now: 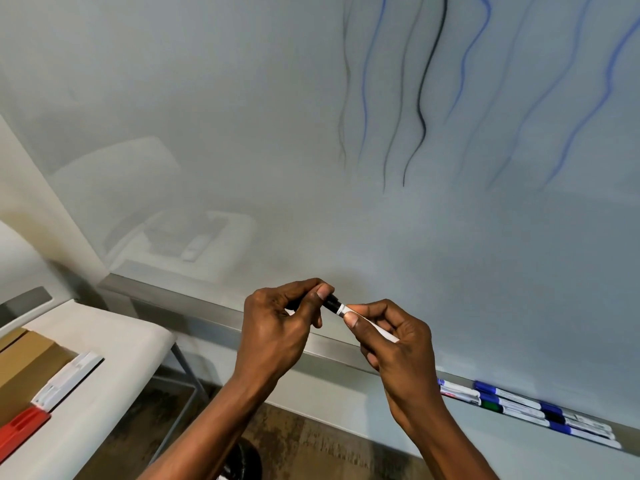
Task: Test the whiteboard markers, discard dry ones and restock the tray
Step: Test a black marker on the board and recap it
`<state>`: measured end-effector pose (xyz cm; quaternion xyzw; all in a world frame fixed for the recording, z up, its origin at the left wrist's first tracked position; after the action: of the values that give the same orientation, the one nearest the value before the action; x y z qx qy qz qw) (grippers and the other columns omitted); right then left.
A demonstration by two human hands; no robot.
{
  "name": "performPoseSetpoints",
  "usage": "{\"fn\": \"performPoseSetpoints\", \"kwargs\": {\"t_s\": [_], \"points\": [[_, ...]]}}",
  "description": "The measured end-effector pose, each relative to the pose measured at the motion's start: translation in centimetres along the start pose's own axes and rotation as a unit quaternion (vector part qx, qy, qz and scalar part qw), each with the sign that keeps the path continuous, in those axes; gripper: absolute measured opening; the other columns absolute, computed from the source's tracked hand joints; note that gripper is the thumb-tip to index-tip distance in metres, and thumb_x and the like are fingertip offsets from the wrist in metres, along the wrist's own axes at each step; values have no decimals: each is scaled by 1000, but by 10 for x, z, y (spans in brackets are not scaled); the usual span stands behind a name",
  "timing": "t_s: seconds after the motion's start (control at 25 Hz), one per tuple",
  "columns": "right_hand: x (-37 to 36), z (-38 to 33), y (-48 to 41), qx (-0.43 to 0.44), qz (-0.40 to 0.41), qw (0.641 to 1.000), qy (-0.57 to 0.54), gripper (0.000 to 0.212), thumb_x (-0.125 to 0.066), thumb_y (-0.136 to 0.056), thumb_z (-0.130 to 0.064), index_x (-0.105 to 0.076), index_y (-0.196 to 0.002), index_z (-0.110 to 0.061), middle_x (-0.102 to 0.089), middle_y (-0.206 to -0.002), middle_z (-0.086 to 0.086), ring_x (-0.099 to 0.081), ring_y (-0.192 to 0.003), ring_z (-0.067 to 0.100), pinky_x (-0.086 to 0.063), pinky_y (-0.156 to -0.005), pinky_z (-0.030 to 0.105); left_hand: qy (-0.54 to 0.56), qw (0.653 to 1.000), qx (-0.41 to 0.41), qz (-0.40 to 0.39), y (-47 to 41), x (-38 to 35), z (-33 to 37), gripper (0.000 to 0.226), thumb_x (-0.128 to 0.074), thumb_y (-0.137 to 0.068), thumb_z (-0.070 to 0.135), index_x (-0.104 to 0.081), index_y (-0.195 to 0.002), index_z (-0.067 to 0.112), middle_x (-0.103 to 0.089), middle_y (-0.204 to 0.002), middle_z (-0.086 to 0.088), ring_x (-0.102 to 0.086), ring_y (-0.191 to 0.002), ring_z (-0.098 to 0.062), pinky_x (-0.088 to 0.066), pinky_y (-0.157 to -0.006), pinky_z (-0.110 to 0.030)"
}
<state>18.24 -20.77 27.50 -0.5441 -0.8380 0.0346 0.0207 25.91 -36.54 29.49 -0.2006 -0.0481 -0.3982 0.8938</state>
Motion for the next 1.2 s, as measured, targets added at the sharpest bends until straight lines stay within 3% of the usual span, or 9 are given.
{"fn": "performPoseSetpoints", "kwargs": {"t_s": [0.12, 0.2, 0.36, 0.44, 0.56, 0.76, 0.88, 1.0, 1.2], "points": [[0, 13, 2, -41, -39, 998, 3, 4, -80, -91, -25, -81, -93, -22, -68, -68, 3, -52, -57, 15, -43, -53, 26, -9, 998, 65, 0, 11, -1, -17, 15, -71, -100, 40, -85, -98, 35, -74, -66, 2, -69, -67, -27, -57, -71, -47], [-2, 27, 5, -61, -72, 995, 23, 4, -78, -93, -26, -80, -96, -24, -67, -66, 3, -55, -57, 13, -45, -53, 27, -15, 994, 105, 15, 22, -1, -35, 15, -71, -101, 39, -85, -101, 32, -75, -68, 1, -71, -69, -21, -60, -75, -46], [-4, 66, 19, -73, -141, 984, 80, 5, -75, -96, -26, -79, -99, -26, -73, -72, 4, -63, -59, 10, -52, -56, 28, -50, 984, 168, 35, 57, 2, -72, 18, -68, -103, 39, -83, -99, 29, -77, -71, 3, -72, -68, -15, -60, -72, -38], [-6, 88, 26, -72, -168, 976, 121, 2, -77, -95, -26, -78, -94, -26, -75, -75, -3, -67, -62, 9, -56, -59, 29, -82, 977, 194, 41, 78, 7, -91, 19, -69, -104, 38, -84, -98, 28, -77, -69, 6, -72, -66, -13, -58, -67, -28], [-13, 120, 38, -64, -208, 956, 198, 5, -78, -93, -33, -78, -92, -28, -77, -79, -10, -74, -72, 9, -64, -72, 41, -133, 968, 210, 45, 107, 22, -114, 17, -72, -103, 36, -84, -93, 29, -76, -67, 10, -72, -65, -9, -54, -63, -20], [-43, 163, 65, -14, -336, 878, 340, 32, -64, -85, -61, -73, -99, -34, -77, -83, -18, -72, -79, 5, -62, -75, 39, -198, 952, 231, 43, 154, 56, -147, 18, -76, -100, 31, -79, -84, 37, -75, -70, 24, -72, -69, 3, -47, -64, -8], [-65, 174, 79, 9, -403, 818, 410, 21, -70, -91, -48, -72, -99, -29, -76, -85, -14, -69, -80, 7, -58, -74, 34, -231, 943, 239, 26, 178, 74, -173, 13, -78, -99, 35, -83, -87, 33, -79, -80, 22, -73, -77, 4, -53, -73, -19], [-87, 184, 93, -9, -446, 782, 437, 15, -72, -93, -41, -72, -97, -27, -76, -84, -10, -68, -76, 7, -53, -71, 32, -237, 938, 252, 10, 199, 92, -193, 12, -78, -98, 36, -86, -96, 26, -81, -87, 14, -73, -79, -1, -58, -76, -31], [-132, 210, 115, -36, -486, 747, 452, 16, -75, -88, -44, -72, -93, -28, -74, -79, -9, -66, -73, 5, -51, -71, 35, -233, 922, 309, 0, 231, 136, -227, 15, -79, -97, 37, -86, -95, 24, -79, -79, 10, -67, -66, 2, -52, -64, -20]]}}
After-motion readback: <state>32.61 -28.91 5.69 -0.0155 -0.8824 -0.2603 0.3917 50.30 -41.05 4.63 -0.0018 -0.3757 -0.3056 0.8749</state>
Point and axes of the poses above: each hand's wrist, its own y-axis away from the middle knuckle, its own x-axis out of the back of the hand, z = x × y, the point moved 1 cm from there along -y, towards the middle knuckle
